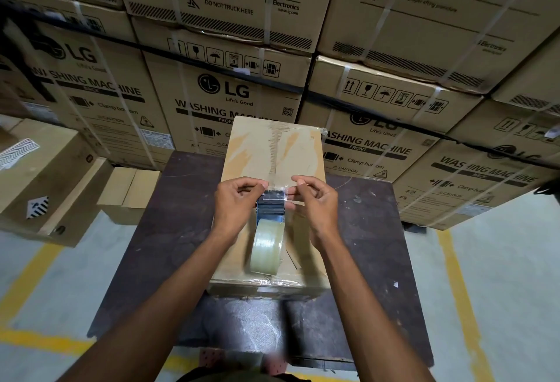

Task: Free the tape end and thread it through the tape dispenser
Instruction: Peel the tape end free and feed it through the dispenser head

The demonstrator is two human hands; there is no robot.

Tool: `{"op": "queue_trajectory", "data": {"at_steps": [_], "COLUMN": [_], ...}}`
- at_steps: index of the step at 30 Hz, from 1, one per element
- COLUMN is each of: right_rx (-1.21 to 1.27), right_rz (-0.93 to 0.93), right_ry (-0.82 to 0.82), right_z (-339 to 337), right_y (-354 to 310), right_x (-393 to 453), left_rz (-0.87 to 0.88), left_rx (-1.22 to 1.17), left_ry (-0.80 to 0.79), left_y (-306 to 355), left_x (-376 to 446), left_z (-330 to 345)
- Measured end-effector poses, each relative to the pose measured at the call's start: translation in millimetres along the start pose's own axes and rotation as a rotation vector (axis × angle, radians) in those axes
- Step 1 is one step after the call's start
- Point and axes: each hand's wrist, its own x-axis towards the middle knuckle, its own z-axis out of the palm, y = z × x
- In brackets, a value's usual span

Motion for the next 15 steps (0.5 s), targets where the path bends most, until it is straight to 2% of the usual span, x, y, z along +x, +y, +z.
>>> {"op": "queue_trajectory", "data": {"at_steps": [8,15], "right_rx": [-0.088,-0.125], "right_rz": [-0.027,-0.049], "right_ry": [-0.033,-0.008], "right_z": [1.2,5.6], "right_y": [-0.1,1.0], "right_x": [1.0,2.5], "left_rz": [-0.012,-0.092], "left_rx": [-0.009,-0.095], "left_ry": [-0.024,-0.100], "left_y": [1.2,3.4], "left_x": [3.3,6.7], "left_z": [0.8,-3.4]}}
